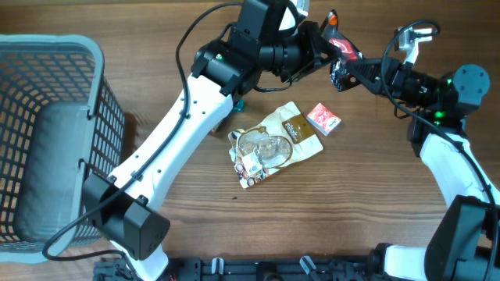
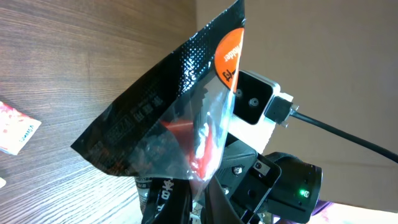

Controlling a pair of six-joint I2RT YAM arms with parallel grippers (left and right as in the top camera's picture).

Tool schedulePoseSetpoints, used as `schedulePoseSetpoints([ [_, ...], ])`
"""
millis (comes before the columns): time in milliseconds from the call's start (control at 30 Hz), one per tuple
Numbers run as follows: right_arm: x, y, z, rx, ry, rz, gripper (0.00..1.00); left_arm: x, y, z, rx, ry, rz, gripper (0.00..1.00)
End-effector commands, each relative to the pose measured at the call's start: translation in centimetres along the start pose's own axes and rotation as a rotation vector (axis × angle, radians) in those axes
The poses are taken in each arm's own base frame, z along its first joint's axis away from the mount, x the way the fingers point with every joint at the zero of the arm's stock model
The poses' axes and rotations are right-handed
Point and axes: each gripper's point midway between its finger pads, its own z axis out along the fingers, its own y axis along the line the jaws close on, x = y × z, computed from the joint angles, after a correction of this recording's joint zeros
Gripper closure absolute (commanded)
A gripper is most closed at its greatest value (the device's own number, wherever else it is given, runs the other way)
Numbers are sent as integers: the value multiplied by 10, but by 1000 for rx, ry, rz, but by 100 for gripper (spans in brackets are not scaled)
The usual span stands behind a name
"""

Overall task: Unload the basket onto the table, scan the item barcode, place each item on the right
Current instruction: 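Grasp the package with the right gripper and open the left gripper, then carry the package to the far right of the table and release it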

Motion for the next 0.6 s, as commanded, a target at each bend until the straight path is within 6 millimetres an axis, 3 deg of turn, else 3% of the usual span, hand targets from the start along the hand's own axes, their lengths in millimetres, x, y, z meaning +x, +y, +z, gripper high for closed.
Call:
schedulePoseSetpoints([
  [0, -7, 3, 1, -3, -19, -35, 95, 6, -8, -1, 24, 24, 5, 92],
  [67, -8, 6, 0, -9, -20, -38, 95, 4, -7, -1, 17, 12, 5, 73],
  [133, -10, 10, -4, -13, -24, -46, 95, 1, -5, -1, 7, -6, 5, 67],
  [167, -11, 12, -7, -14, -25, -51, 95, -1, -4, -1, 1, -18, 6, 60],
  [200, -12, 13, -11, -13, -30, -55, 95, -4, -3, -1, -9, -35, 7, 47],
  [233, -15, 12, -19, -4, -39, -49, 95, -9, 0, -1, -25, -64, 9, 27],
  [300, -17, 10, -28, 7, -45, -51, 95, -13, 2, -2, -38, -89, 9, 1],
  [467, -27, 2, -66, 60, -91, -60, 95, -28, 11, -4, -90, -172, 34, 0],
  [567, -37, -6, -101, 112, -157, -71, 95, -36, 21, -7, -144, -227, 34, 0],
])
